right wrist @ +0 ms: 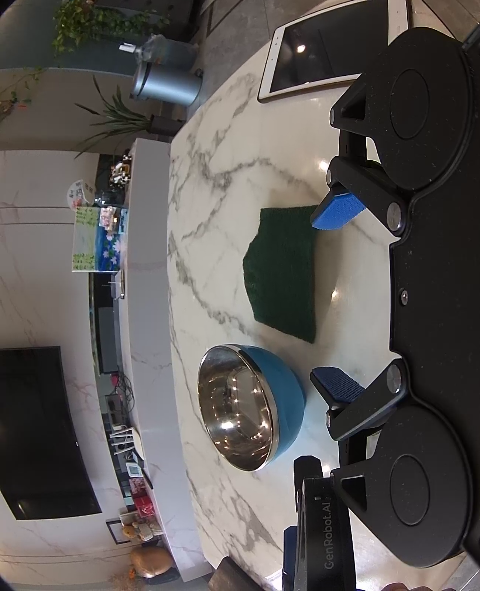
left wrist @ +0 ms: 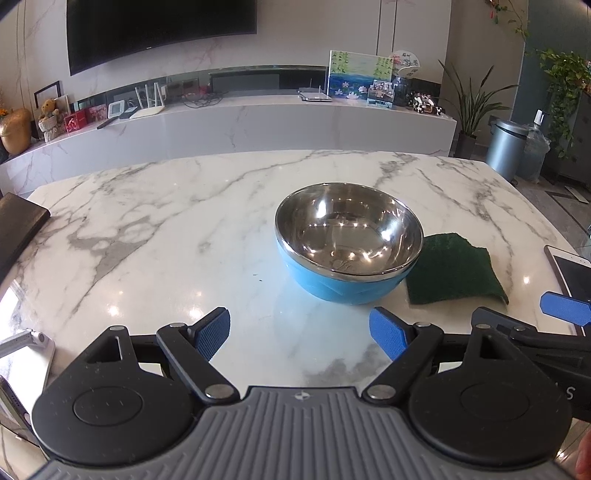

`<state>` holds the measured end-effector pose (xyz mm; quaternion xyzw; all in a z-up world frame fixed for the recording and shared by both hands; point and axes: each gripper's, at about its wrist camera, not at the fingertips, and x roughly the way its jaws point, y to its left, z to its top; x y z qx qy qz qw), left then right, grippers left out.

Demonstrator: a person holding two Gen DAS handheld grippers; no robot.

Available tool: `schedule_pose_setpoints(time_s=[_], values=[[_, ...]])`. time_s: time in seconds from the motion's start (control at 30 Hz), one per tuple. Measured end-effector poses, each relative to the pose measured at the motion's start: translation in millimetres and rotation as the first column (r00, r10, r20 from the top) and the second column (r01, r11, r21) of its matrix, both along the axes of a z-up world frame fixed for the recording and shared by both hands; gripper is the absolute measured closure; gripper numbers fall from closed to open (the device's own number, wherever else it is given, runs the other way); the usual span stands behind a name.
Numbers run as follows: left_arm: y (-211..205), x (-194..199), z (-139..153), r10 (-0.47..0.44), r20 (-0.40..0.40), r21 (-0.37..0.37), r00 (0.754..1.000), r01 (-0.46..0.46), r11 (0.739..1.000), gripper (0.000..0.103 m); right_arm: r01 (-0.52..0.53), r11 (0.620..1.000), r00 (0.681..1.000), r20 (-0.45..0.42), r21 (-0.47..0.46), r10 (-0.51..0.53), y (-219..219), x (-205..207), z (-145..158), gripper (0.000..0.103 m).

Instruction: Clean bowl

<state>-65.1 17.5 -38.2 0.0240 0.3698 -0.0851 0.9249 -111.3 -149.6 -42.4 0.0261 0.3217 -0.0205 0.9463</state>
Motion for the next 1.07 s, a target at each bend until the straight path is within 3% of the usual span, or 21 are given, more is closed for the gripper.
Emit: schedule_pose_setpoints(time_s=[1.07], values=[[1.7, 1.0, -2.4, 0.009, -0.015, -0.006, 1.0, -0.009, 1.0, 0.02, 0.002, 1.0, 1.0, -0.017, 0.01, -0.002, 1.7, 2.5, -3.0, 0.023]])
